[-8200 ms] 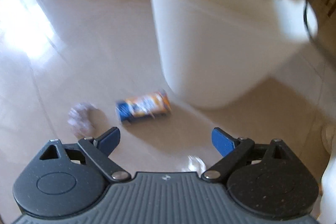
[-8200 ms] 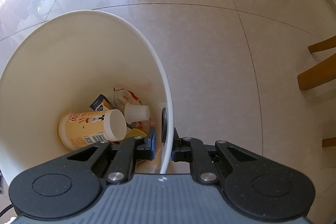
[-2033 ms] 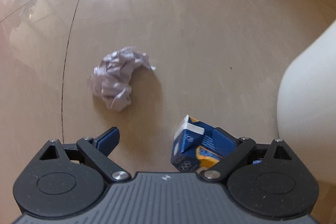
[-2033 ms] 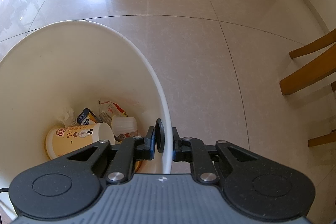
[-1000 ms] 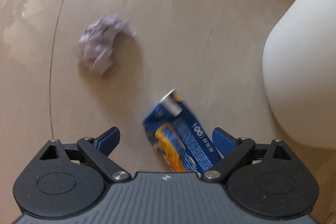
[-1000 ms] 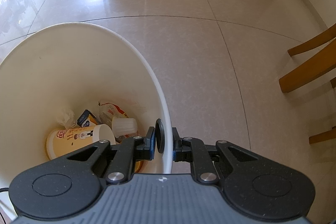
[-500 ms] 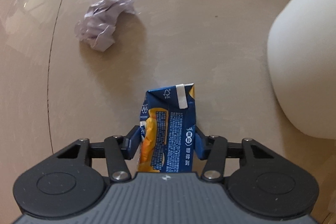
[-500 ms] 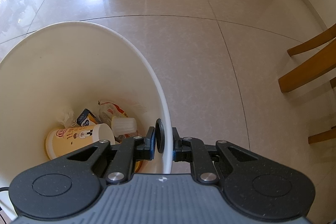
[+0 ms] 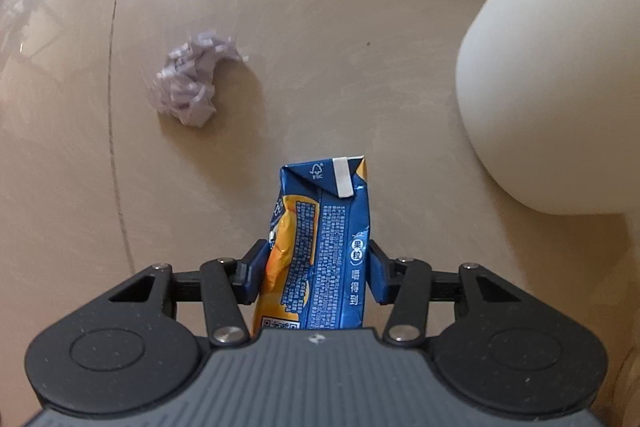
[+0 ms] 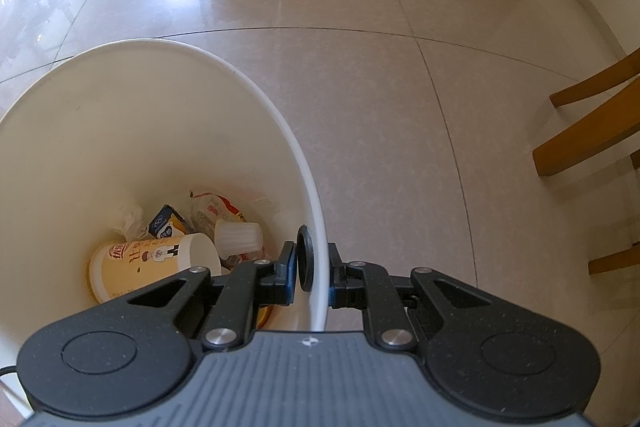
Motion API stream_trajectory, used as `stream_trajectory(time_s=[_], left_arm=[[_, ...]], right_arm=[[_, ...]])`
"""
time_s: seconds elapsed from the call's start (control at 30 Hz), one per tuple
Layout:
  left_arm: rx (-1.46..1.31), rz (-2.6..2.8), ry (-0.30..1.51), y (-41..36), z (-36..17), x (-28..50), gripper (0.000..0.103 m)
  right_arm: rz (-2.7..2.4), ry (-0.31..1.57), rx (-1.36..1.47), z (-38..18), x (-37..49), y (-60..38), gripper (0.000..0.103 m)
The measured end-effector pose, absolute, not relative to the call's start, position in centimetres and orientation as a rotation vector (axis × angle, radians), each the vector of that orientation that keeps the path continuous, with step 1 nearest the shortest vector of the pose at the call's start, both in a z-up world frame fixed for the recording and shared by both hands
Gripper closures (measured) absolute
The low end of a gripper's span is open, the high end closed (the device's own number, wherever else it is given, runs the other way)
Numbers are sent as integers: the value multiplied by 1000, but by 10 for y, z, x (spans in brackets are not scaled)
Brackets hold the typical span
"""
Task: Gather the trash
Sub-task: 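Carry the juice carton over the bin and release it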
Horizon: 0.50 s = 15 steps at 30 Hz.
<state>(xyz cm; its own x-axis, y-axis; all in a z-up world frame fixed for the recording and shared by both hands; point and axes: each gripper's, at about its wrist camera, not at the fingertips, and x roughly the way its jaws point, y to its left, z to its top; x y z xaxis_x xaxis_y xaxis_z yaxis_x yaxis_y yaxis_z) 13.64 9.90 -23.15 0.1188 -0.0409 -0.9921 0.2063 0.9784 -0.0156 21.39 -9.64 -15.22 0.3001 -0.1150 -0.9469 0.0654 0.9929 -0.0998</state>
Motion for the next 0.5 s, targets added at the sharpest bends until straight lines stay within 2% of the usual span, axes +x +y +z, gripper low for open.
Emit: stream_trajectory(time_s=[0.13,0.37,0.5], left_arm=[[191,-224,1418,94,-196,146,54],[224,-335,1311,71,-77,172,54],[226,-437,1188,44,-4,183,54]], right_arm=[[-114,1262,-35,-151,214,-98,87],[-101,1266,-34,-149,214,-99,86],[-99,1264,-33,-148,213,-99,86]])
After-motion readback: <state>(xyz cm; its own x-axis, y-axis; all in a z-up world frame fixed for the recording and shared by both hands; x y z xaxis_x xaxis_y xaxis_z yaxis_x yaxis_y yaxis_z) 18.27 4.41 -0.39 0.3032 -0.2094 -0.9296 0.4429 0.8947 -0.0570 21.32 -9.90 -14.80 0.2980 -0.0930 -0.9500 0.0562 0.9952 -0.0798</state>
